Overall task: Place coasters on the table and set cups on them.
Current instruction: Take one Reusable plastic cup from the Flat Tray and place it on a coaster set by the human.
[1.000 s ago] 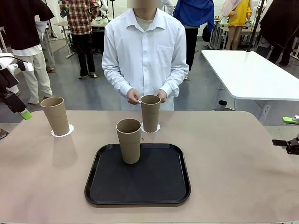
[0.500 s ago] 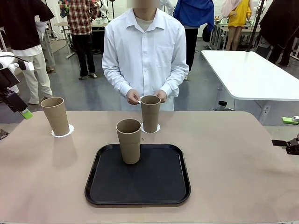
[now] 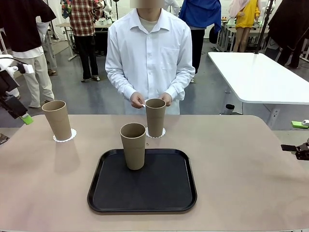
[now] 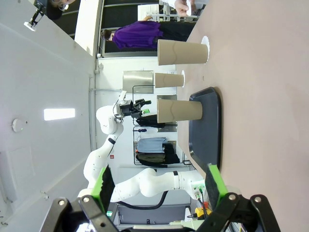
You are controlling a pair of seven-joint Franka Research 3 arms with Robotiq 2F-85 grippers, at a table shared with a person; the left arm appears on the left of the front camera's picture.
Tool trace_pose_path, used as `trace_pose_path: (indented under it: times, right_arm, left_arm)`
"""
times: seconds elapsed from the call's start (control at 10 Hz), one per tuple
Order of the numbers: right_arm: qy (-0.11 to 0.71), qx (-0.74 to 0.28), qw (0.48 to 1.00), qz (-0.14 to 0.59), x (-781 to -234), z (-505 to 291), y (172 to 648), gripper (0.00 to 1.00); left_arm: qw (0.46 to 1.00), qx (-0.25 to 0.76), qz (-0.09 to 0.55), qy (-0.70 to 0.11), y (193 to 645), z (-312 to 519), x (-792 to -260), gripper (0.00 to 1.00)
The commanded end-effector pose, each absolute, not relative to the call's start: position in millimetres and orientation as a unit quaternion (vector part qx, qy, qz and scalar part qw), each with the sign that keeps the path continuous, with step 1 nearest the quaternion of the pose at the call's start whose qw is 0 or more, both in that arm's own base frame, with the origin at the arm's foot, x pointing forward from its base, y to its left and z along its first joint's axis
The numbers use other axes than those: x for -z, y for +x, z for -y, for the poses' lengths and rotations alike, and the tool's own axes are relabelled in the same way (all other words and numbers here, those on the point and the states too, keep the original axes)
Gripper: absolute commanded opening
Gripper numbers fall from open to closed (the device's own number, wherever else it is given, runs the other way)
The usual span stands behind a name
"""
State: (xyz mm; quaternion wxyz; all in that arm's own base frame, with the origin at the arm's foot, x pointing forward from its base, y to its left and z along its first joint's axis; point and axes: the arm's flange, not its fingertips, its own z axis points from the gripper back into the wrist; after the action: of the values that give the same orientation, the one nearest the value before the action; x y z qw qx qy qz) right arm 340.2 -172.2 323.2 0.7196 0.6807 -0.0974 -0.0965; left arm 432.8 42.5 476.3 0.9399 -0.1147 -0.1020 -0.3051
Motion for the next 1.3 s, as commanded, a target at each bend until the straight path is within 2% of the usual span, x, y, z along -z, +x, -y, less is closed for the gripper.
trace_pose_path:
  times: [0.0,0.1,0.3,0.4,0.8,1.2]
  right_arm:
    - [0.681,0.099,0.719,0.097,-324.6,172.7,340.4,1.00]
    - [0.681,0.099,0.719,0.097,-324.6,172.7,340.4,1.00]
    - [0.681,0.099,0.719,0.097,-324.6,172.7,340.4,1.00]
    - [0.681,0.099,0.719,0.097,-324.6,172.7,340.4,1.00]
    - [0.681,0.099,0.719,0.097,-324.6,172.7,340.4,1.00]
    - [0.681,0.099,0.719,0.097,-324.6,172.7,340.4,1.00]
  left_arm:
    - [0.928,0.235,0.101,-0.271,414.9,-84.9,-469.7,1.00]
    - [0.911,0.204,0.109,-0.342,405.8,-110.3,-457.8,1.00]
    - [0.841,0.140,0.091,-0.514,403.8,-161.6,-434.1,1.00]
    - [0.815,0.116,0.114,-0.556,394.1,-182.8,-421.5,1.00]
    - [0.769,0.036,0.154,-0.619,375.1,-256.7,-385.1,1.00]
    - [0.779,0.023,0.115,-0.616,372.8,-281.8,-375.4,1.00]
